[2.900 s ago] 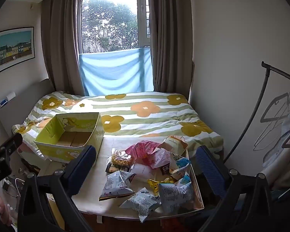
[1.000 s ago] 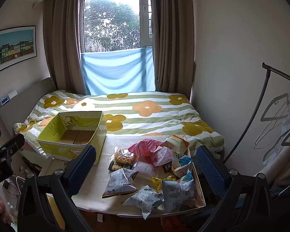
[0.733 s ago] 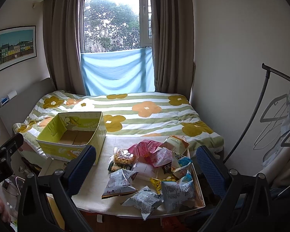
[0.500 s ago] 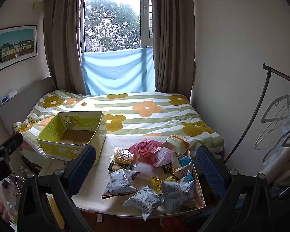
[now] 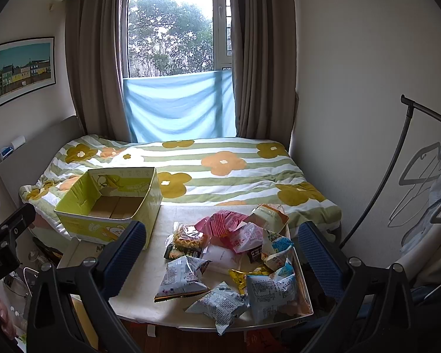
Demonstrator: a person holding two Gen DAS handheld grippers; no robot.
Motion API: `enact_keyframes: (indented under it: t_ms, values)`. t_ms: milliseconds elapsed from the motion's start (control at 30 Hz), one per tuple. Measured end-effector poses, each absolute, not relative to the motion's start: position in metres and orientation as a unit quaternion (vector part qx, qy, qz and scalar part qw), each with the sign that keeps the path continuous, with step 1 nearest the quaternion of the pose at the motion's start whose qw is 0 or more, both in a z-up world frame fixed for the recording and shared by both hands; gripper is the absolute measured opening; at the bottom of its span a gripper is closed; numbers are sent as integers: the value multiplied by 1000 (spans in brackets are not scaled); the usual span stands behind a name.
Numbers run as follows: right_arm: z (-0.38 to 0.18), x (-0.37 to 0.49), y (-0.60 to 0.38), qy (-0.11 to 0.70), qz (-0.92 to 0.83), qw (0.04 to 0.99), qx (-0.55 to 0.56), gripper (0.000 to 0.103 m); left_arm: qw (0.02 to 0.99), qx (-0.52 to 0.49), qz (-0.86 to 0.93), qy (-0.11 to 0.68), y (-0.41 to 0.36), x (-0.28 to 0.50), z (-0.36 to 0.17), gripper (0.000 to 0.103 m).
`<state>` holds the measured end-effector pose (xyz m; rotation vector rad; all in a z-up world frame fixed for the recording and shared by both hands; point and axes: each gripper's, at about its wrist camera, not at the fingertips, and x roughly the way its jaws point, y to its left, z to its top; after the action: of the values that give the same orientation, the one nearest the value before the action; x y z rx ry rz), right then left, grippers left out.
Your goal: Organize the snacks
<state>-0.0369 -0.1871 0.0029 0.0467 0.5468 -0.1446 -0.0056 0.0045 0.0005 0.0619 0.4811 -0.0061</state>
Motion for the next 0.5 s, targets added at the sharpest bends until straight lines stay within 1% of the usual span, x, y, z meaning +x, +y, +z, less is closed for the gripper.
enact_keyframes:
  t_ms: [300, 500]
  values:
    - [3, -37, -187, 270, -71, 960, 24, 103, 971, 39, -6, 235, 2, -3, 0, 103]
    - [-5, -35, -191, 282, -75, 956, 36, 103, 964, 54, -29, 260, -2, 6, -10, 103]
